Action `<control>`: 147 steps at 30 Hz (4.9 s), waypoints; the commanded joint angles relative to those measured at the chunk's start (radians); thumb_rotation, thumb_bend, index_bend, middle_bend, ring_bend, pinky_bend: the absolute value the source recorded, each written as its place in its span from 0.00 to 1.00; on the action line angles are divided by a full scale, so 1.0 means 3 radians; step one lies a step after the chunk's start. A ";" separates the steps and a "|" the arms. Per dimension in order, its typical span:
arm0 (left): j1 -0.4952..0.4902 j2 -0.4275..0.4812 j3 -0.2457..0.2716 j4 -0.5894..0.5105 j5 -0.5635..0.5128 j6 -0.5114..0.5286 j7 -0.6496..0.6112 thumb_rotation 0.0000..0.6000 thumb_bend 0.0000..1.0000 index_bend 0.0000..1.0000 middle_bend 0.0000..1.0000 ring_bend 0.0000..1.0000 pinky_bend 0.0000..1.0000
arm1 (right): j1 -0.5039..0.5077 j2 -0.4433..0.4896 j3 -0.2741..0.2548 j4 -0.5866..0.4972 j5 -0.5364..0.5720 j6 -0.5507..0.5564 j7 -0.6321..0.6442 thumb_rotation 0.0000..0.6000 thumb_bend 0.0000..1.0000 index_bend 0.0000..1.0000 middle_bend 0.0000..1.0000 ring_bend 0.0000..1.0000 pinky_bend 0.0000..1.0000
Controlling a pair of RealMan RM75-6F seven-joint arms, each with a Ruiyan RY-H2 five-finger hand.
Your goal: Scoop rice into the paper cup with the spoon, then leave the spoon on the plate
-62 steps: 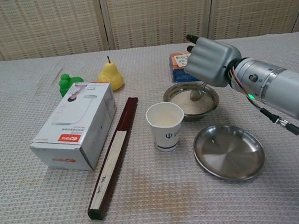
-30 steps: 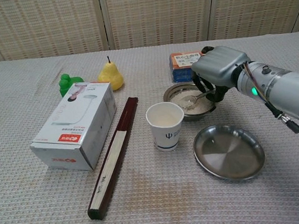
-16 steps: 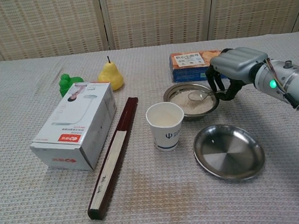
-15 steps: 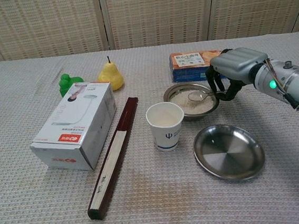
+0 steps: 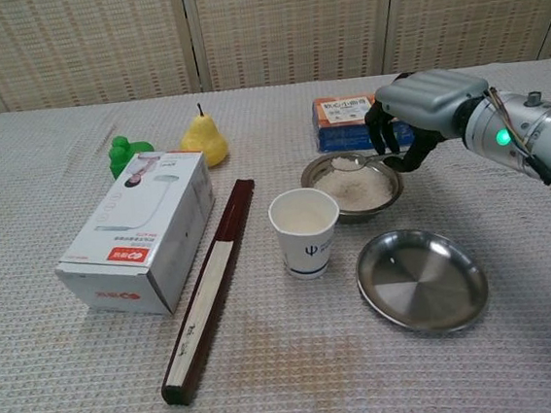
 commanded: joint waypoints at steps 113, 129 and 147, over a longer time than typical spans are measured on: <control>0.0087 0.0082 0.0037 0.0010 0.0111 0.0155 -0.0157 1.00 0.43 0.00 0.00 0.00 0.12 | -0.0620 0.0466 -0.0960 -0.0735 -0.1143 0.0155 0.0278 1.00 0.35 0.75 0.54 0.16 0.01; 0.0075 0.0087 0.0029 -0.0013 0.0074 0.0107 -0.0140 1.00 0.43 0.00 0.00 0.00 0.12 | -0.0604 0.0478 -0.0894 -0.0779 -0.0907 -0.0037 0.0132 1.00 0.35 0.48 0.39 0.09 0.00; 0.0113 0.0087 0.0020 0.0010 0.0103 0.0206 -0.0179 1.00 0.43 0.00 0.00 0.00 0.12 | -0.1021 0.1026 -0.0880 -0.1393 -0.1449 0.0854 0.0520 1.00 0.17 0.18 0.18 0.01 0.00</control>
